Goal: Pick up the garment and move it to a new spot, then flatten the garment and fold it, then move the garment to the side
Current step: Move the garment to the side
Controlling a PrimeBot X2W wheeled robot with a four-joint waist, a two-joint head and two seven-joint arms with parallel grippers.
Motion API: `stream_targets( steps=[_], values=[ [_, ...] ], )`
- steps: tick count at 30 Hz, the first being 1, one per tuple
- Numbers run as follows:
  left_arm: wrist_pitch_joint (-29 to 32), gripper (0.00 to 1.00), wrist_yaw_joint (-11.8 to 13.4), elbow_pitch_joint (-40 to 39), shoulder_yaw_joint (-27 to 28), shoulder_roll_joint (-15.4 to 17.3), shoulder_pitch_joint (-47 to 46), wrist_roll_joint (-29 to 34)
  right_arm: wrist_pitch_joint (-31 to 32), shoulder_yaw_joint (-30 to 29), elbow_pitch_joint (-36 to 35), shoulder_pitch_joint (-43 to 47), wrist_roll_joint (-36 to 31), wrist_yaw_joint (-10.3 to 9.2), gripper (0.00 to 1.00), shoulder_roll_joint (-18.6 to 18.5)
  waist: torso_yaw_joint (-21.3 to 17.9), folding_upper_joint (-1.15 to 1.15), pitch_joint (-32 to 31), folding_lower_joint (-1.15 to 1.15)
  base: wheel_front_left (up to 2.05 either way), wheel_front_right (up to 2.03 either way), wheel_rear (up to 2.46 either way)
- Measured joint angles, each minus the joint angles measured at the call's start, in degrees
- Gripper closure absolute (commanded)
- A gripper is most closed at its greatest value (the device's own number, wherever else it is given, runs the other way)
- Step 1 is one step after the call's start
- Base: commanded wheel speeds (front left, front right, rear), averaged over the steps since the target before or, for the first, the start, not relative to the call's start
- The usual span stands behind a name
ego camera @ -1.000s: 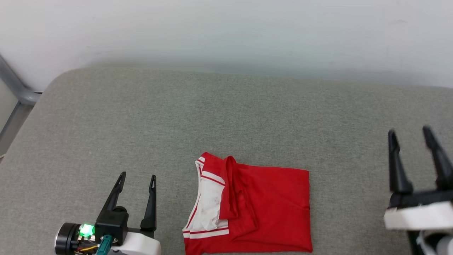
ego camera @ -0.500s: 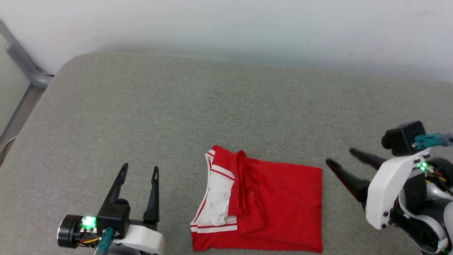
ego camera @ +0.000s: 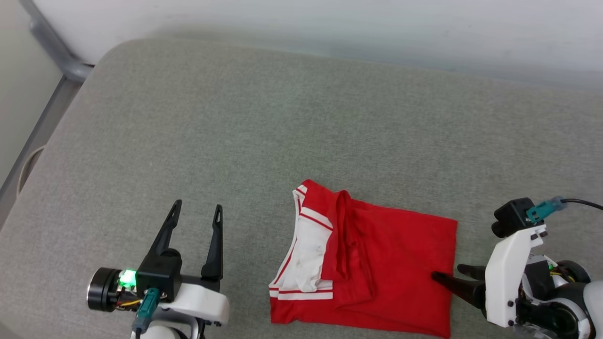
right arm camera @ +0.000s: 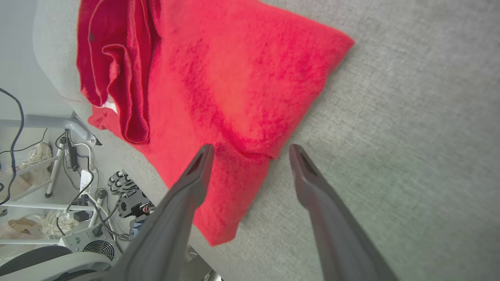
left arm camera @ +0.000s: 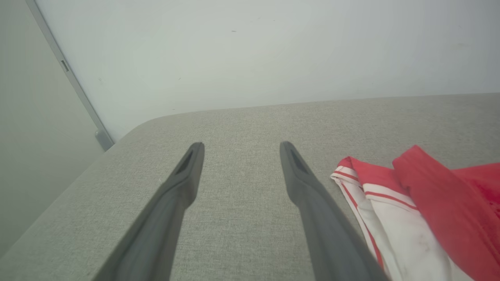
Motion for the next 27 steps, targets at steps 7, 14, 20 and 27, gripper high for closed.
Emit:
stream_targets(
  steps=[7, 14, 20, 27],
  values=[
    [-0.05, 0.00, -0.41, 0.48, -0.55, -1.02, -2.02, -0.02, -3.21, 1.07, 6.26, -0.58, 1.51, 0.01, 0.00, 1.75, 2.31, 0.00, 2.60, 0.00, 0.00, 0.00, 0.00],
    [-0.05, 0.00, -0.42, 0.96, -0.51, -1.40, -2.13, -0.02, -7.76, 4.19, 9.54, -0.64, 1.83, 0.03, 0.00, 0.89, 3.46, 0.00, 3.67, 0.00, 0.00, 0.00, 0.00],
    [-0.05, 0.00, -0.43, 1.11, -0.20, -1.51, -2.14, 0.02, -12.00, 6.94, 10.15, -1.79, 2.90, 0.01, 1.00, -0.52, 3.35, 0.00, 3.49, 0.00, 0.00, 0.00, 0.00],
    [-0.05, 0.00, -0.47, 1.29, 0.19, -1.47, -1.83, 0.18, -16.24, 9.00, 7.22, -3.68, 3.22, 0.01, 1.00, -3.77, 1.74, 0.00, 2.40, 0.00, 0.00, 0.00, 0.00]
  ],
)
